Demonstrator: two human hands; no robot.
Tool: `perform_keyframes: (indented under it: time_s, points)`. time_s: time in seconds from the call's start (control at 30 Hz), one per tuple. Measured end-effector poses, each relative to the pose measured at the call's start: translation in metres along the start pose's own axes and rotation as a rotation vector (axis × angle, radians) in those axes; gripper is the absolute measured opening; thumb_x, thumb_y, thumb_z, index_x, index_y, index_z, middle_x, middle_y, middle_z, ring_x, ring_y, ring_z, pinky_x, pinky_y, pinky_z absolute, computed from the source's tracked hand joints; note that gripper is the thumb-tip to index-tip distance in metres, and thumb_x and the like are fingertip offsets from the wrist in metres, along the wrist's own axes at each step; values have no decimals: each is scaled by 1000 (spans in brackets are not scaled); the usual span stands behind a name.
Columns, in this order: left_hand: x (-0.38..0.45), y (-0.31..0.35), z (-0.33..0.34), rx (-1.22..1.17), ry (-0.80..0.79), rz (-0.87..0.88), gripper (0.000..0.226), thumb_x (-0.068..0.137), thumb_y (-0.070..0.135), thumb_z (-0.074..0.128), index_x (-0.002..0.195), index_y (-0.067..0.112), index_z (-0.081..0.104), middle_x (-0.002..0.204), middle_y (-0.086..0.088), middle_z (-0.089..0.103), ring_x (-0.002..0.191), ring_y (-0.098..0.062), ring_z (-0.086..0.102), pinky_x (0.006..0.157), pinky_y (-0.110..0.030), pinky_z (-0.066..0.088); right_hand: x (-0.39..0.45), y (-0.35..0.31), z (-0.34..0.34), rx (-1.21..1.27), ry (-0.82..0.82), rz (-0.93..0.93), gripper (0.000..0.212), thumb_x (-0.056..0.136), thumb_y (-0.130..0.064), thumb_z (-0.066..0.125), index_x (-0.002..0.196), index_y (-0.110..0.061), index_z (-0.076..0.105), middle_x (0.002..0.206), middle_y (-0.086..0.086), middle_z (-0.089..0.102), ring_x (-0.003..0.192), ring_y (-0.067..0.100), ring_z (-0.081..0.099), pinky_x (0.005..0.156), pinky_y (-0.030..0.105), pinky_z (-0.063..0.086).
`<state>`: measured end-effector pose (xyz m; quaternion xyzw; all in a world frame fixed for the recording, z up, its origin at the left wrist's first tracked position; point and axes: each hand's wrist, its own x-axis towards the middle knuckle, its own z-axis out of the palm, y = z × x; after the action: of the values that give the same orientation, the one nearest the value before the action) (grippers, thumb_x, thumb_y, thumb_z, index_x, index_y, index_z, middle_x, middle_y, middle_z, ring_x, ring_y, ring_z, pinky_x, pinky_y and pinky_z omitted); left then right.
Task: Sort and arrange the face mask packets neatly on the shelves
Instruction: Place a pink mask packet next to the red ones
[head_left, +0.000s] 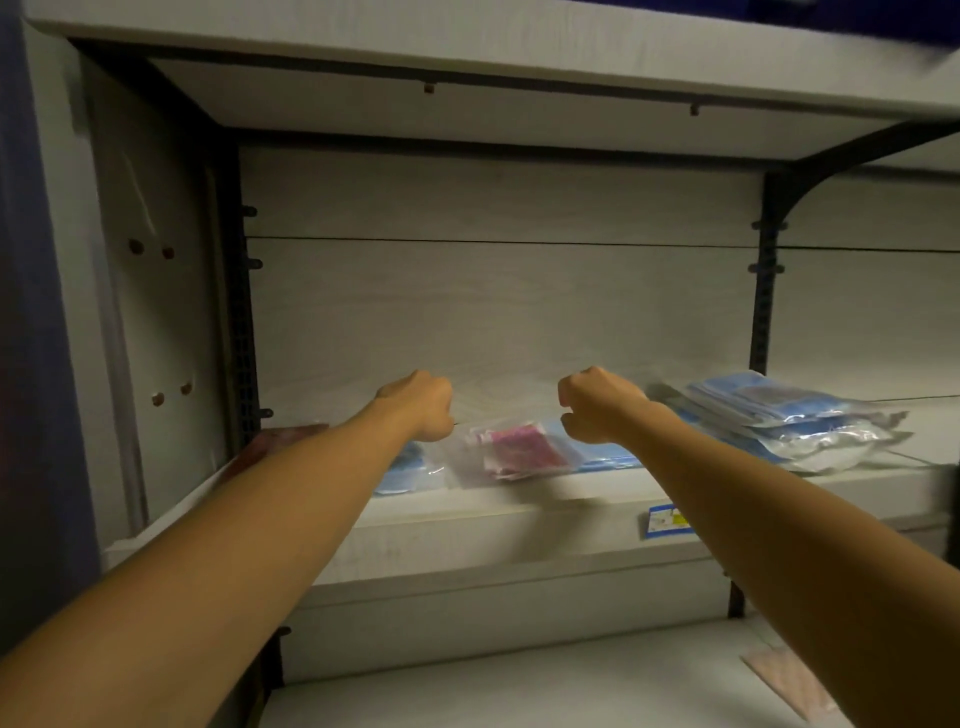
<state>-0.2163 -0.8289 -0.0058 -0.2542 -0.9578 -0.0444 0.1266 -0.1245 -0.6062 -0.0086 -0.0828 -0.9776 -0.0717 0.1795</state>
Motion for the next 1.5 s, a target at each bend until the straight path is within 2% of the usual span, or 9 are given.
perform_keyframes:
  time_s: [0.3, 0.43, 0.5, 0.63, 0.77, 1.0, 1.13, 1.33, 1.5]
  points:
    - [19, 45, 7, -214, -130, -263, 19, 89, 20, 60, 90, 2, 66, 77, -14, 75, 57, -23, 69, 57, -28, 54, 27, 42, 22, -4, -11, -183, 29, 93, -24, 61, 118, -10, 63, 113, 11, 65, 93, 29, 66, 85, 42, 60]
    - [25, 70, 10, -273, -209, -412, 36, 85, 33, 78, 101, 4, 65, 102, -13, 73, 76, -26, 74, 75, -39, 63, 34, 53, 35, -19, -42, -285, 34, 94, -32, 63, 122, -12, 62, 117, 10, 63, 97, 29, 64, 88, 42, 57]
    - [26, 82, 9, -254, -295, -456, 53, 82, 39, 82, 117, 4, 63, 111, -13, 69, 77, -25, 72, 70, -36, 60, 35, 57, 41, -24, -69, -319, 32, 95, -33, 62, 120, -14, 64, 116, 9, 63, 97, 29, 64, 89, 41, 57]
    - [33, 100, 8, -233, -435, -542, 75, 93, 44, 70, 151, 6, 40, 149, -17, 47, 116, -32, 61, 92, -41, 51, 36, 63, 50, -1, -129, -338, 30, 96, -34, 58, 108, -10, 70, 104, 12, 67, 93, 30, 64, 83, 39, 56]
    - [33, 117, 4, -232, -418, -557, 72, 102, 38, 56, 158, 5, 24, 163, -15, 25, 141, -31, 42, 112, -39, 39, 37, 71, 52, 67, -132, -311, 29, 94, -35, 60, 106, -12, 72, 98, 9, 65, 91, 29, 63, 82, 39, 56]
    - [41, 113, 14, -448, -380, -582, 64, 99, 14, 63, 153, -2, 31, 157, -22, 35, 133, -34, 50, 99, -36, 47, 35, 82, 51, 55, -153, -267, 31, 91, -36, 64, 105, -9, 71, 91, 8, 61, 87, 30, 63, 81, 39, 57]
    - [41, 109, 20, -706, -315, -611, 42, 99, -7, 54, 139, -13, 45, 140, -24, 55, 128, -36, 57, 93, -40, 50, 36, 88, 52, 55, -167, -232, 31, 92, -34, 65, 105, -7, 71, 92, 9, 67, 86, 28, 64, 83, 37, 57]
    - [34, 100, -1, -853, -138, -555, 26, 88, -13, 67, 113, -15, 60, 121, -26, 67, 112, -39, 66, 82, -46, 54, 43, 84, 45, 34, -205, -193, 24, 88, -25, 67, 102, -6, 71, 90, 10, 65, 88, 30, 66, 88, 39, 58]
    - [28, 75, -21, -940, 42, -506, 37, 78, -13, 76, 109, -7, 57, 97, -23, 71, 78, -35, 72, 63, -43, 61, 47, 75, 36, 4, -253, -183, 15, 85, -23, 69, 78, -12, 62, 81, 5, 62, 85, 26, 65, 90, 38, 57]
